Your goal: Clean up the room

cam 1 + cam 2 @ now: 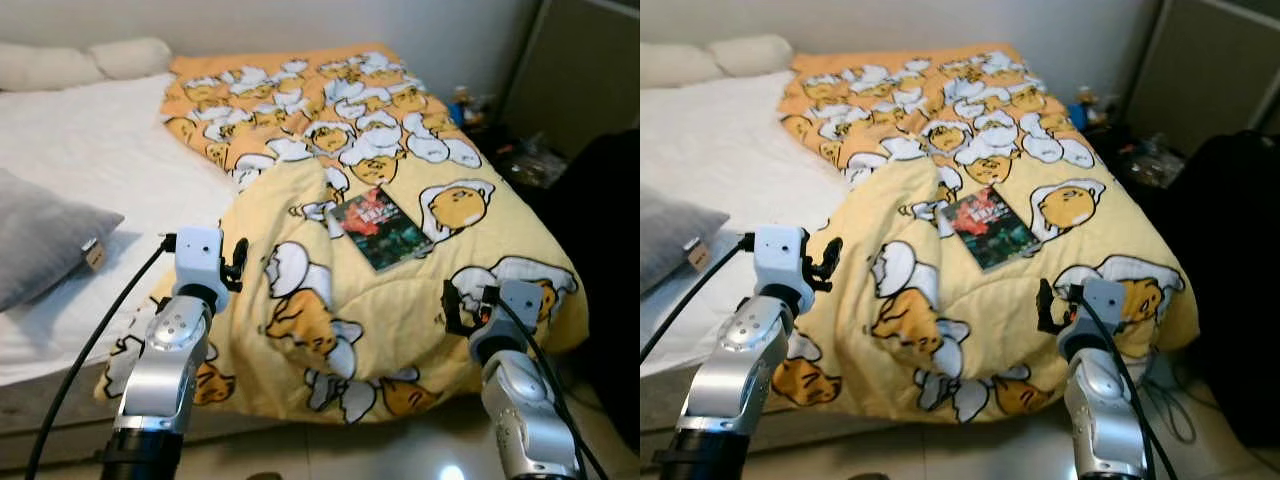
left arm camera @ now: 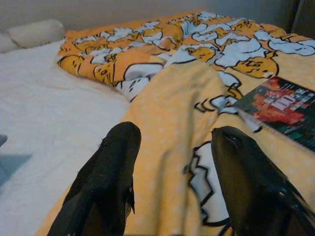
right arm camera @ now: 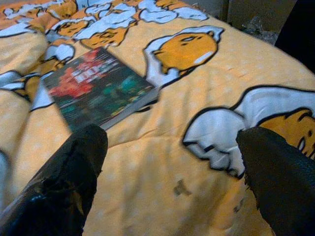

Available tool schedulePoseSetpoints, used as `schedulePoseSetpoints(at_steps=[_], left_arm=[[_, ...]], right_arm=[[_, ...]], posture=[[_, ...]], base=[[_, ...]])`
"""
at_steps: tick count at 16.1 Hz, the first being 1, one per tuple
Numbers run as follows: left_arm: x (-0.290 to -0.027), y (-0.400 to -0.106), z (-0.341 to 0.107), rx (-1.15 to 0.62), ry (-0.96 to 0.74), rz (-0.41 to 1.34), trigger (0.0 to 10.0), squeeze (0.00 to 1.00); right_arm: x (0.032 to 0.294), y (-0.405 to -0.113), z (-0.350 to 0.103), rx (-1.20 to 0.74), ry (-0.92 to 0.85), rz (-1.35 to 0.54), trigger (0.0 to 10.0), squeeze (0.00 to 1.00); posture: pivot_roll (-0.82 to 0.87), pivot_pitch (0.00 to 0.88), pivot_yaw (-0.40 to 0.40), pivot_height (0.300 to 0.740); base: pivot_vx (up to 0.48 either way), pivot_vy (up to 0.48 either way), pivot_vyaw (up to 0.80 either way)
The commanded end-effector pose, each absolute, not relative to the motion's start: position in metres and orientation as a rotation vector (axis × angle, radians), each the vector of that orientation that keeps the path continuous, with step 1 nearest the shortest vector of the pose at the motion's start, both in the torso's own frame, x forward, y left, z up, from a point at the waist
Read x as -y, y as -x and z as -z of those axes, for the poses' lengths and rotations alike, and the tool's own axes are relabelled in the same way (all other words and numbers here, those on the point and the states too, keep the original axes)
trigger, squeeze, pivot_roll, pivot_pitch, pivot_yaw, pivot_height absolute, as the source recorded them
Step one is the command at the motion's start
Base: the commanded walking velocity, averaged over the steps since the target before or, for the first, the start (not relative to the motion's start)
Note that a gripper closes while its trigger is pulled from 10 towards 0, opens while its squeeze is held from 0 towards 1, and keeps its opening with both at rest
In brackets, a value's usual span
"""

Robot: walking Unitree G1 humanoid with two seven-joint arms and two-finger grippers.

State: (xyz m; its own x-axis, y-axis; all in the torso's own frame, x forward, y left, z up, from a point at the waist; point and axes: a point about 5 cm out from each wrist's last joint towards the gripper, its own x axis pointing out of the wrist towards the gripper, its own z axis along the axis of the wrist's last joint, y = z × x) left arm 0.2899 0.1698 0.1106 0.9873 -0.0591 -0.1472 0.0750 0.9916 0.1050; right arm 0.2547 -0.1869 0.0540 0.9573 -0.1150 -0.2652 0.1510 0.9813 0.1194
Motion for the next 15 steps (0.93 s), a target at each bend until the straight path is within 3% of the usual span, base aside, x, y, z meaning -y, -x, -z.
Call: schedulePoseSetpoints(at_steps=[1, 15], left_arm=[[-0.1755, -0.291, -0.1113, -0.146, -0.117, 0.058, 10.0, 0.0], [-0.1799, -0.2872, -0.1095, -0.147, -0.132, 0.056, 10.0, 0.0]], right_arm=[[0.1797, -0.2568, -0.0584, -0.24, -0.151, 0.117, 10.0, 0.0], [0.1811, -0.2537, -0.056, -0.243, -0.151, 0.125, 10.0, 0.0]], posture=[[-0.01, 0.0, 0.065, 0.74], [0.0, 0.0, 0.061, 0.74]], base=[[0.0, 0.442, 0.0], [0.0, 0.44, 0.0]])
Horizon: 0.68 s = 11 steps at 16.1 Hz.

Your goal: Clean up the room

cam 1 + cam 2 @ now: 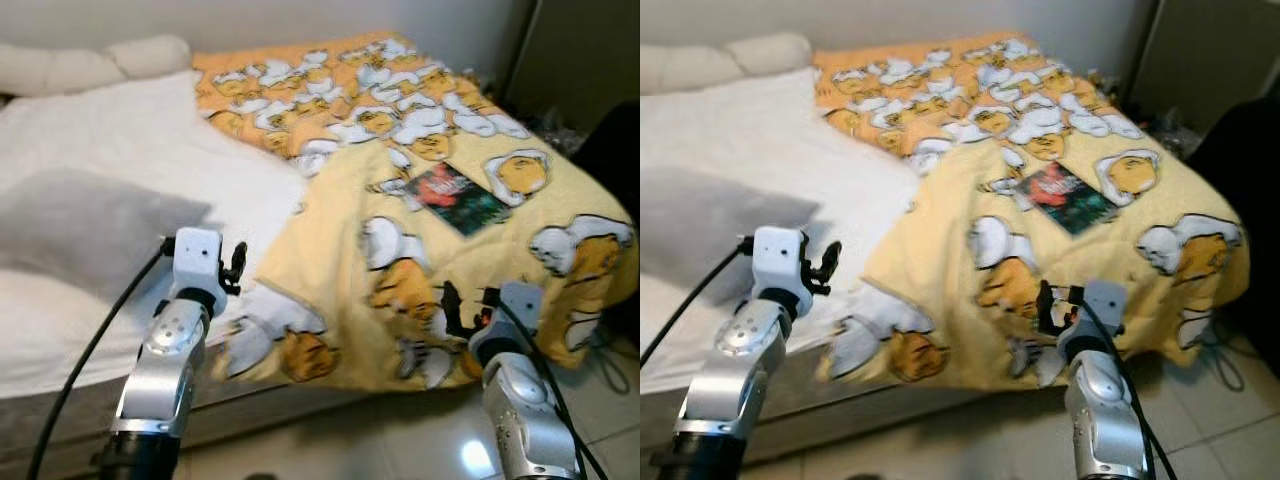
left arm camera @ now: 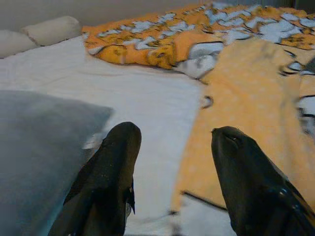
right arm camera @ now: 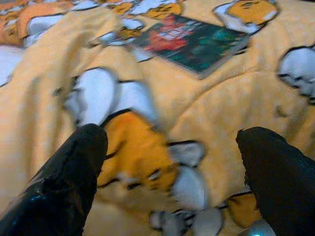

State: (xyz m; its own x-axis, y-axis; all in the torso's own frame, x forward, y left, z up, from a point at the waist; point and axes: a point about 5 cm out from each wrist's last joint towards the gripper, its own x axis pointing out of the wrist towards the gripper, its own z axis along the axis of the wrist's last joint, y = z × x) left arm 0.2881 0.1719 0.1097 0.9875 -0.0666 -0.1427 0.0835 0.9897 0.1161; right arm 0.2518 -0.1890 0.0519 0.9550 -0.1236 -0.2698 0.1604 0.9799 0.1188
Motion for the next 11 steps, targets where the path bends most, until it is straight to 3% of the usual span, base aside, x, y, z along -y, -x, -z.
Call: schedulePoseSetpoints(at_steps=[1, 5, 11], left_arm=[[-0.179, -0.284, -0.108, -0.155, -0.135, 0.057, 10.0, 0.0], [-0.177, -0.282, -0.11, -0.154, -0.149, 0.064, 10.0, 0.0], [-0.196, -0.284, -0.118, -0.128, -0.164, 0.007, 10.0, 0.0]], right_arm=[[0.181, -0.252, -0.055, -0.248, -0.15, 0.122, 10.0, 0.0], [0.18, -0.254, -0.059, -0.233, -0.164, 0.094, 10.0, 0.0], [0.153, -0.268, -0.077, -0.149, -0.187, -0.003, 10.0, 0.0]], posture=[[0.0, 0.0, 0.063, 0.74], [0.04, 0.0, 0.063, 0.74], [0.07, 0.0, 0.047, 0.74]], base=[[0.0, 0.435, 0.0], [0.0, 0.431, 0.0], [0.0, 0.429, 0.0]])
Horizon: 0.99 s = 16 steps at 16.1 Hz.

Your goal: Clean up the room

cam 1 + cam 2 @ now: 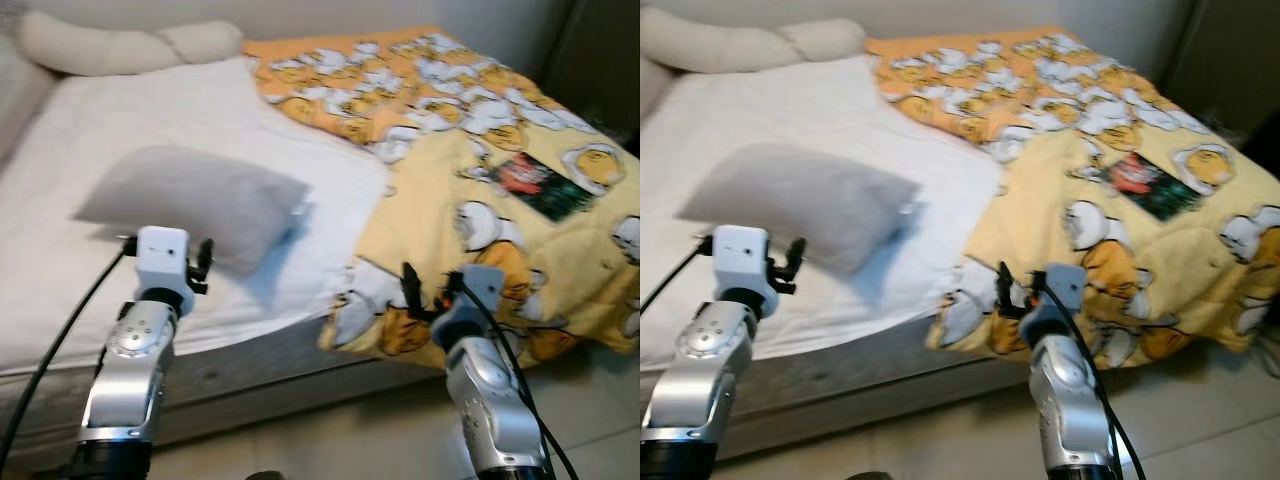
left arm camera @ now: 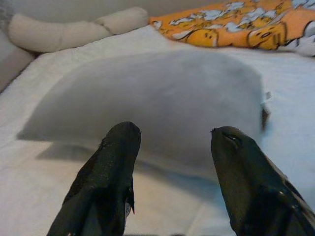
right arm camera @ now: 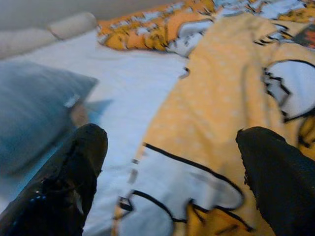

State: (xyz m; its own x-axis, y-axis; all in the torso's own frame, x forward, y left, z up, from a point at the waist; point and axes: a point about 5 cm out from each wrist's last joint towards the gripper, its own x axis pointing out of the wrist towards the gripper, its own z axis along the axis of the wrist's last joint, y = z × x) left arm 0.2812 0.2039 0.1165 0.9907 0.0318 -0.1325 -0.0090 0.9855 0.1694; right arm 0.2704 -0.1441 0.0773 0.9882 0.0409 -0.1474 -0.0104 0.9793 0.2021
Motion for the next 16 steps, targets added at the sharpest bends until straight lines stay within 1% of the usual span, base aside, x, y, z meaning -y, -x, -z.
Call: schedulePoseSetpoints(at_steps=[1, 2, 4, 7, 11, 16], left_arm=[[-0.196, -0.288, -0.122, -0.113, -0.159, 0.002, 10.0, 0.0], [-0.197, -0.288, -0.123, -0.111, -0.159, 0.0, 10.0, 0.0], [-0.196, -0.296, -0.133, -0.064, -0.166, -0.01, 10.0, 0.0], [-0.193, -0.299, -0.132, -0.063, -0.133, -0.019, 10.0, 0.0], [-0.181, -0.305, -0.133, -0.052, -0.13, 0.011, 10.0, 0.0], [-0.175, -0.304, -0.133, -0.042, -0.134, 0.024, 10.0, 0.0]], right_arm=[[0.148, -0.273, -0.081, -0.131, -0.179, -0.023, 10.0, 0.0], [0.145, -0.274, -0.082, -0.127, -0.177, -0.03, 10.0, 0.0], [0.132, -0.286, -0.094, -0.074, -0.141, -0.132, 10.0, 0.0], [0.135, -0.293, -0.1, -0.062, -0.134, -0.132, 10.0, 0.0], [0.141, -0.302, -0.105, -0.056, -0.131, -0.123, 10.0, 0.0], [0.143, -0.302, -0.101, -0.08, -0.143, -0.119, 10.0, 0.0]], posture=[[0.07, 0.0, 0.047, 0.74], [0.07, 0.0, 0.048, 0.74], [0.09, 0.0, 0.039, 0.74], [0.07, 0.0, 0.049, 0.74], [0.08, 0.0, 0.057, 0.74], [0.1, 0.0, 0.049, 0.74]], base=[[0.0, 0.42, 0.0], [0.0, 0.42, 0.0], [0.0, 0.414, 0.0], [0.0, 0.399, 0.0], [0.0, 0.395, 0.0], [0.0, 0.355, 0.0]])
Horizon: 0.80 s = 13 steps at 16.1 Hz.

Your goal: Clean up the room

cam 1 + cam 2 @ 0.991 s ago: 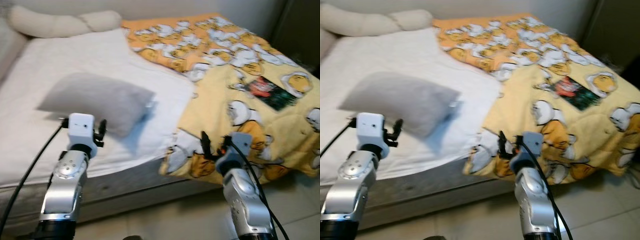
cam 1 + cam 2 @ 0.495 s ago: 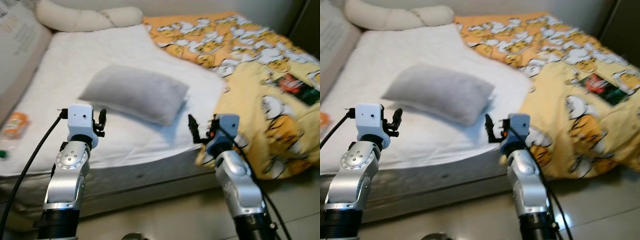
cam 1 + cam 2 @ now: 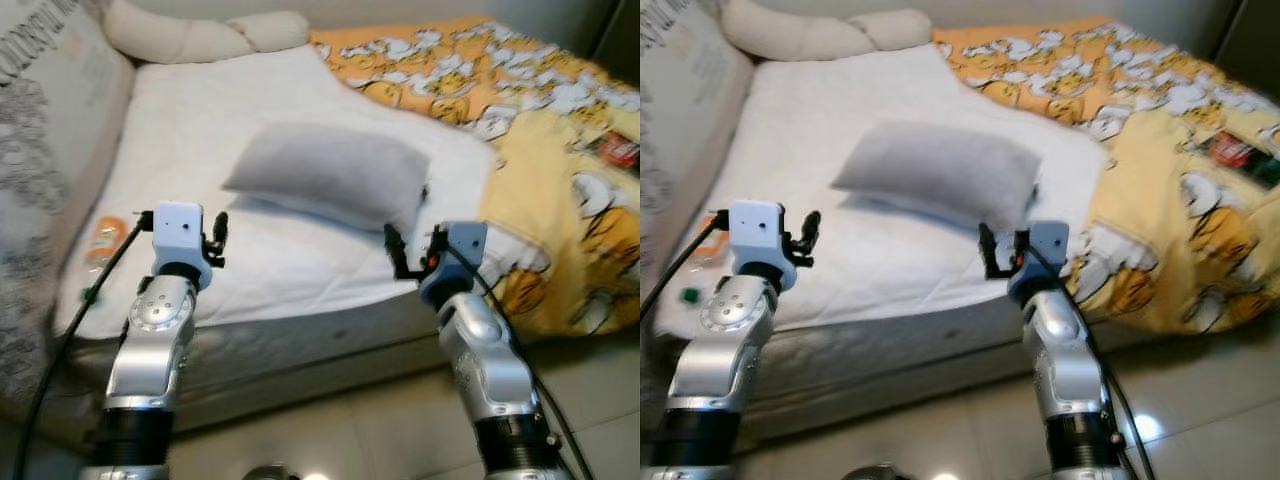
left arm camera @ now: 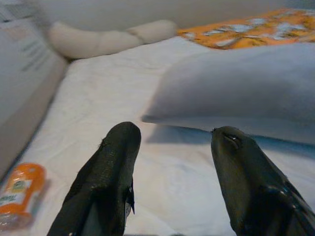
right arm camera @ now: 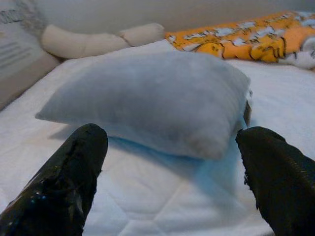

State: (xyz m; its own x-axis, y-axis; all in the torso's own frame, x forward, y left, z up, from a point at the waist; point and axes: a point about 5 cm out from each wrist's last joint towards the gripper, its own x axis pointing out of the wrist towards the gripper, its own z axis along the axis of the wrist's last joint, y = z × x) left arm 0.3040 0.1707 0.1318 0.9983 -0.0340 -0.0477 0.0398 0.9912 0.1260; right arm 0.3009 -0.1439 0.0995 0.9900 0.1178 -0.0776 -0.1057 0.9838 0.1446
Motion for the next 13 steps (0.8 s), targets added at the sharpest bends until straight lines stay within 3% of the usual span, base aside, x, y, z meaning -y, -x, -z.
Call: schedulePoseSetpoints(at_steps=[1, 10, 13], left_arm=[[-0.174, -0.3046, -0.1348, -0.031, -0.144, 0.018, 10.0, 0.0], [-0.1778, -0.3026, -0.1363, 0.001, -0.153, -0.022, 10.0, 0.0], [-0.1808, -0.3018, -0.1365, 0.003, -0.155, -0.029, 10.0, 0.0]], right_arm=[[0.1433, -0.3016, -0.0996, -0.09, -0.165, -0.106, 10.0, 0.0], [0.1387, -0.3015, -0.0978, -0.098, -0.124, -0.163, 10.0, 0.0], [0.1336, -0.3027, -0.0981, -0.097, -0.111, -0.19, 10.0, 0.0]], posture=[[0.09, 0.0, 0.048, 0.74], [0.1, 0.0, 0.026, 0.74], [0.11, 0.0, 0.022, 0.74]], base=[[0.0, 0.0, 0.0], [0.0, 0.0, 0.0], [0.319, 0.0, 0.8]])
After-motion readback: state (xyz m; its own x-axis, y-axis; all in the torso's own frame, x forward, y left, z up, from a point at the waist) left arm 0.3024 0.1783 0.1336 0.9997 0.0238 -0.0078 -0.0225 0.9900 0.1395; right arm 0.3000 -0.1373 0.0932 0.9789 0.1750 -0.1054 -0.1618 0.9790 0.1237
